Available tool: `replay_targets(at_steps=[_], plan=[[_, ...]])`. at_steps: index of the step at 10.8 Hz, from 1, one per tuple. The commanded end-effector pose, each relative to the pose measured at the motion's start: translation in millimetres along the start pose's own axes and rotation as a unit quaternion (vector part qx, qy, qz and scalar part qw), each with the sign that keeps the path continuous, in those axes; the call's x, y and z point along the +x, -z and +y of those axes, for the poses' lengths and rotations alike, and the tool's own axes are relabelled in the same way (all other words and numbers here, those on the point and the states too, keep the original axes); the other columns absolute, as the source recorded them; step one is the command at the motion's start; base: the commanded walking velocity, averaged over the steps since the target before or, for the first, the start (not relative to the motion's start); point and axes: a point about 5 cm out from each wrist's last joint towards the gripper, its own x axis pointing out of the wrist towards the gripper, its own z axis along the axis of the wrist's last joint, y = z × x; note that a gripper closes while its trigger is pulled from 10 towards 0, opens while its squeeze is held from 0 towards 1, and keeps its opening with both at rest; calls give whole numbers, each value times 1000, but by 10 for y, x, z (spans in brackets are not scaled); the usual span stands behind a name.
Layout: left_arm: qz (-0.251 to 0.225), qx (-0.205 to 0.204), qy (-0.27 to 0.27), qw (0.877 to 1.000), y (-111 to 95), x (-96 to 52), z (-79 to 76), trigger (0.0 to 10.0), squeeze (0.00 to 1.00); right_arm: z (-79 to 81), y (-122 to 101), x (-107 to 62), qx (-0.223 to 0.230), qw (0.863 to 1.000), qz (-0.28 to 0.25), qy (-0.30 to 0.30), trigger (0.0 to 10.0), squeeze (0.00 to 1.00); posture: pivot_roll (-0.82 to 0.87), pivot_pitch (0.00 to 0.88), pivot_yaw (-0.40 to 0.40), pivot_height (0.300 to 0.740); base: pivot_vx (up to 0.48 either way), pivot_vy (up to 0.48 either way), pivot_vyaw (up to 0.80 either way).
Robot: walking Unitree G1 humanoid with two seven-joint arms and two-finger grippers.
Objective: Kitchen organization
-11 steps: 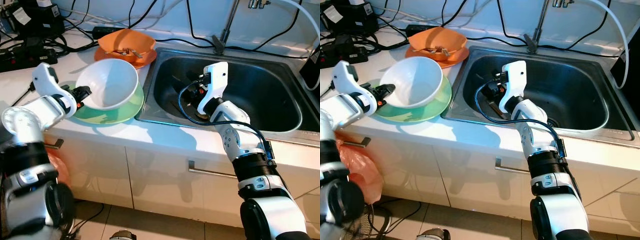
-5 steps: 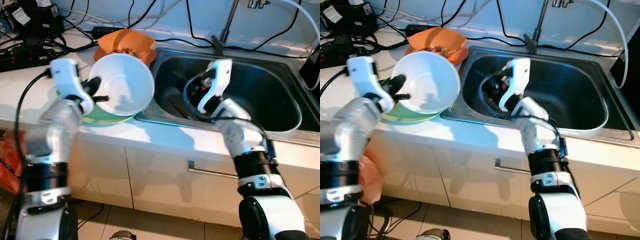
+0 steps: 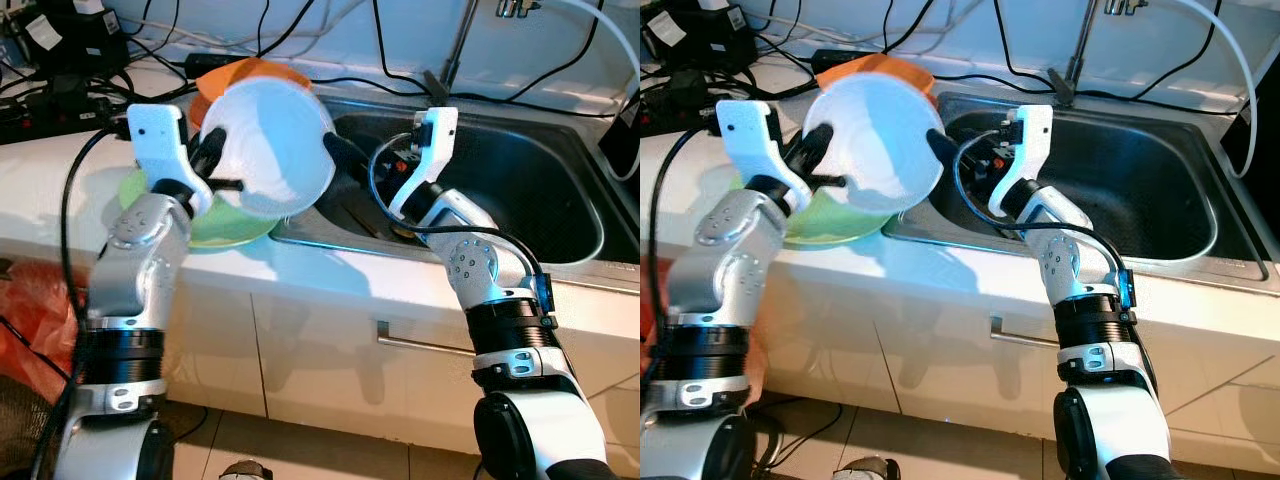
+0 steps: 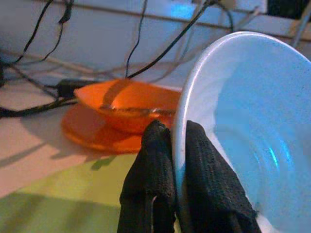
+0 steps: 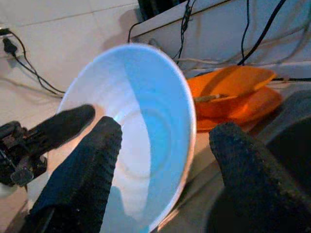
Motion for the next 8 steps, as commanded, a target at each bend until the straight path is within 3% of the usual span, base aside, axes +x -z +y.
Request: replay_targets(at_steps=[1,4,8], plan=[[-22,9,14,1000,-83,37,-65,0,0,5,-30,-31,-1,1000,-4,-6,10000,0,144,24,-27,740,0,0,0],[-34,16,37,999,-83,75,-182,0,0,3,16,-27,-5,1000,15,-3,10000,0,145,19,-23,740,0,0,0],[-84,11,53,995,-231,75,-278,0,0,-72,40,-29,-20,999,24,30,10000,0,144,18,-23,740,0,0,0]])
